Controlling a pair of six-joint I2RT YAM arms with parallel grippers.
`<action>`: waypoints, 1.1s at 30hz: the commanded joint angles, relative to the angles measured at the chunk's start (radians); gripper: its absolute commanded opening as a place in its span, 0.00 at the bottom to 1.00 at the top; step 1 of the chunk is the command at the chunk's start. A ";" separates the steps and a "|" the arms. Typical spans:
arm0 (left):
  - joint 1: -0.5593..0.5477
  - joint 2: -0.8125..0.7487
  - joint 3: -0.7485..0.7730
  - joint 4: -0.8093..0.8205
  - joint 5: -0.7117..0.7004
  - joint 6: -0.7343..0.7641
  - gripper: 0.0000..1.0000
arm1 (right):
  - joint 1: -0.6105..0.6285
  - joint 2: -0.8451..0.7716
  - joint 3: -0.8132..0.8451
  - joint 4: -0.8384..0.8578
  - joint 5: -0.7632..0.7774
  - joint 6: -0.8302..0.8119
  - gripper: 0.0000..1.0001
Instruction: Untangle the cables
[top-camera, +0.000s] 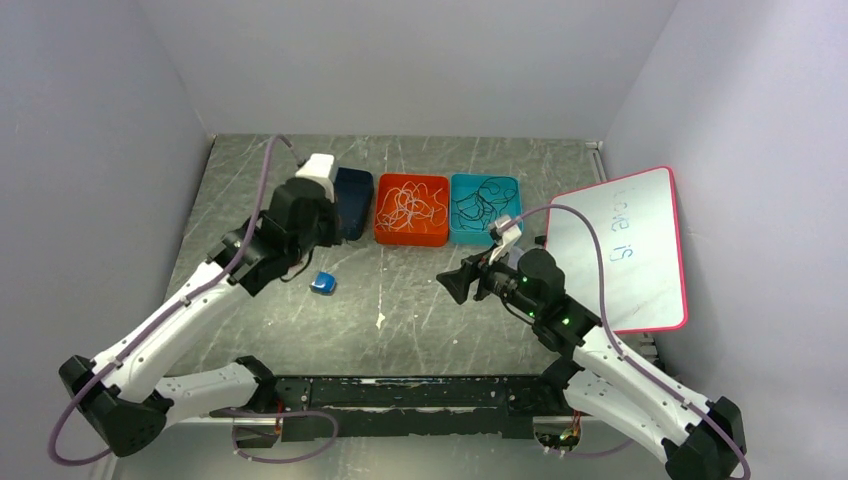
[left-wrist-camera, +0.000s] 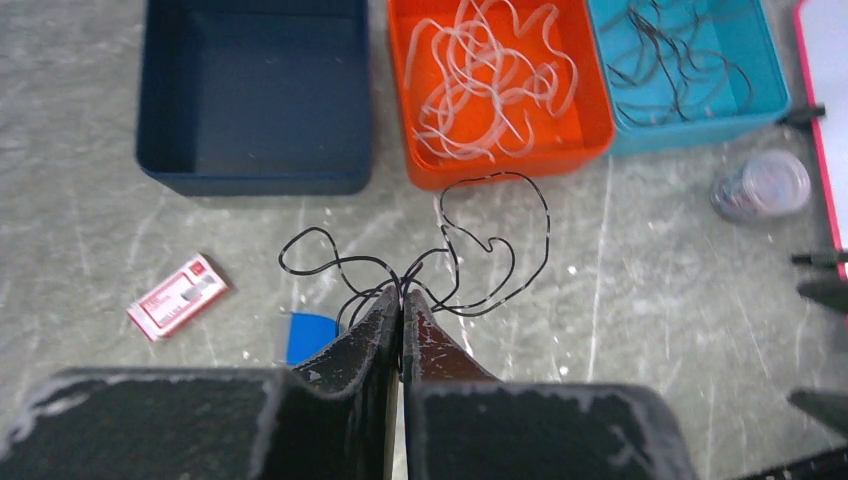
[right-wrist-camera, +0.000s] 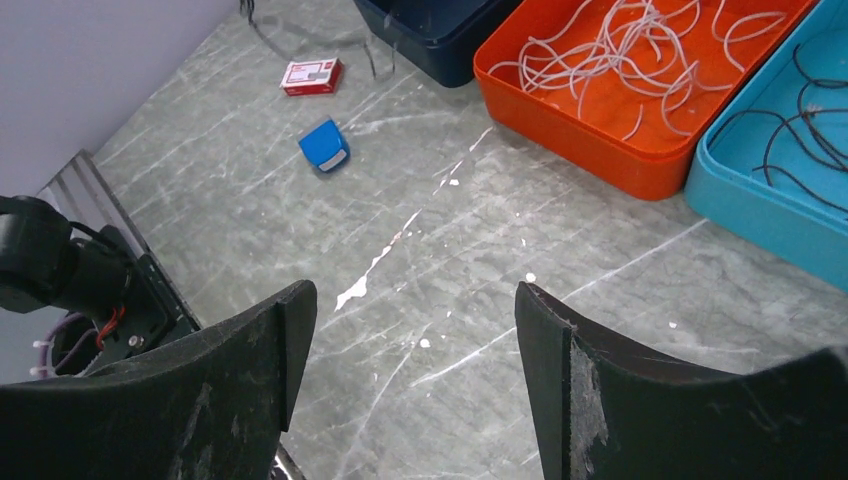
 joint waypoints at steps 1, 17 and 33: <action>0.149 0.045 0.068 0.063 0.115 0.118 0.07 | 0.006 -0.016 -0.009 0.006 -0.002 0.034 0.76; 0.493 0.330 0.186 0.254 0.371 0.188 0.07 | 0.005 -0.099 0.075 -0.192 0.075 0.002 0.94; 0.542 0.627 0.306 0.310 0.352 0.226 0.07 | 0.006 -0.134 0.075 -0.270 0.088 -0.024 0.96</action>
